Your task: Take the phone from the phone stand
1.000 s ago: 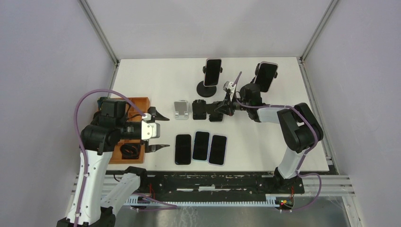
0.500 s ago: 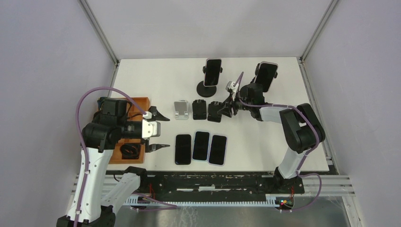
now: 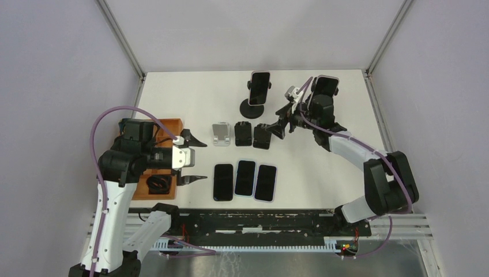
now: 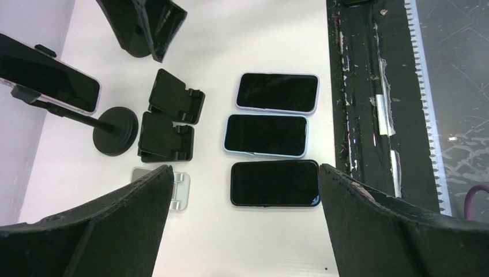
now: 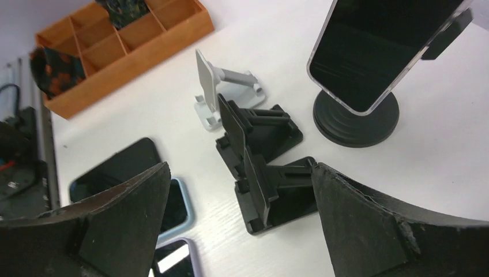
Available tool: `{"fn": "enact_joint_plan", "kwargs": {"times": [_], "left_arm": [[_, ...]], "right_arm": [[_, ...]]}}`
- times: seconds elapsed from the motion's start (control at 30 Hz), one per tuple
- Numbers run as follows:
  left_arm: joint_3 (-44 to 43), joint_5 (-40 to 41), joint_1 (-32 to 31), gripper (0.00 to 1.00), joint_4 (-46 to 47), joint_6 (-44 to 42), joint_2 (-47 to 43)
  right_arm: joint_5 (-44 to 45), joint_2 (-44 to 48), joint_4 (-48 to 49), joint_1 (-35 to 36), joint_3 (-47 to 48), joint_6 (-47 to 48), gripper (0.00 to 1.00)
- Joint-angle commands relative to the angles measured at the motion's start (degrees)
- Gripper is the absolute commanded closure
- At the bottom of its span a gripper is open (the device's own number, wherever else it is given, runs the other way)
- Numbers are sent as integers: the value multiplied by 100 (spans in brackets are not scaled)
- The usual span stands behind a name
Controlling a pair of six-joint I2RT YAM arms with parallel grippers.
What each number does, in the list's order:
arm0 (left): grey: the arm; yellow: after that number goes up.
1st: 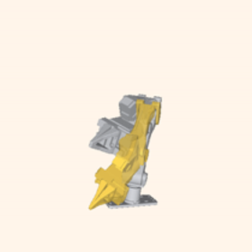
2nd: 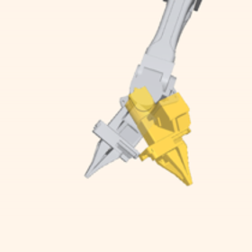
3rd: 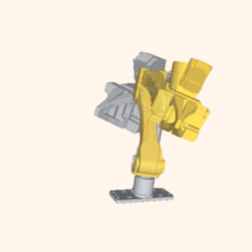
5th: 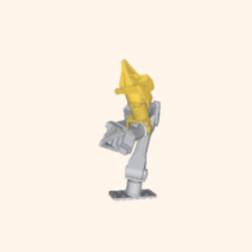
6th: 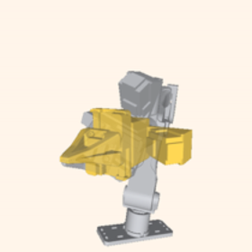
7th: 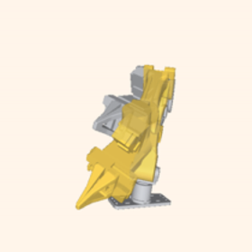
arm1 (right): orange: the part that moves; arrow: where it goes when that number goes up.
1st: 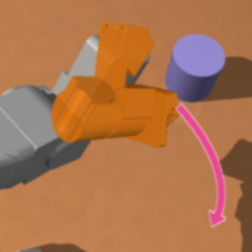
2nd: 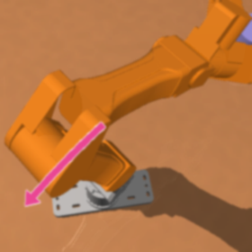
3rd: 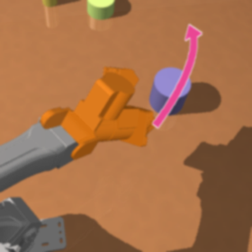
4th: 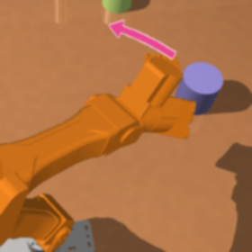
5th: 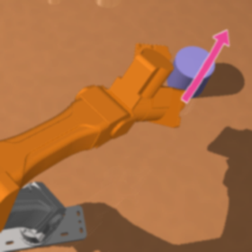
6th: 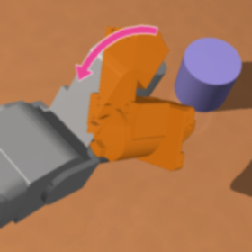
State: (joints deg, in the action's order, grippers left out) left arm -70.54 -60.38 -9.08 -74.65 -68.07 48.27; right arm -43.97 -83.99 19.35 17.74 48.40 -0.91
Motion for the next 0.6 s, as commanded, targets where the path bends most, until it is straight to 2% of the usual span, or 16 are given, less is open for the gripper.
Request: {"fn": "enact_joint_plan", "kwargs": {"times": [0.0, 0.1, 0.13, 0.17, 0.2, 0.23, 0.37, 0.57], "left_arm": [[-214, -213, 3, 0, 260, 634, -44], [-234, -99, 3, 0, 860, 1292, -126], [-251, -40, 3, 0, 1058, 1515, -158], [-283, 53, 3, 0, 1215, 1739, -203], [-318, 158, 3, 0, 1344, 1932, -226], [-358, 284, 3, 0, 1429, 2060, -253], [-423, 746, 3, 0, 1554, 2397, -337], [-703, 1149, 3, 0, 1603, 2873, -260]], "right_arm": [[-241, 123, 207, -139, 256, -1557, 2], [-573, -208, 1139, -189, 229, -2441, 2], [-371, -306, 787, -128, 472, -2217, 2], [282, -346, -236, 26, 899, -1679, 2], [1034, -341, -968, 237, 1236, -905, 2], [1699, -338, -1427, 466, 1521, -529, 2], [2584, -278, -1261, 619, 1785, -215, 2], [2684, -643, -942, 709, 2392, 257, 2]]}}
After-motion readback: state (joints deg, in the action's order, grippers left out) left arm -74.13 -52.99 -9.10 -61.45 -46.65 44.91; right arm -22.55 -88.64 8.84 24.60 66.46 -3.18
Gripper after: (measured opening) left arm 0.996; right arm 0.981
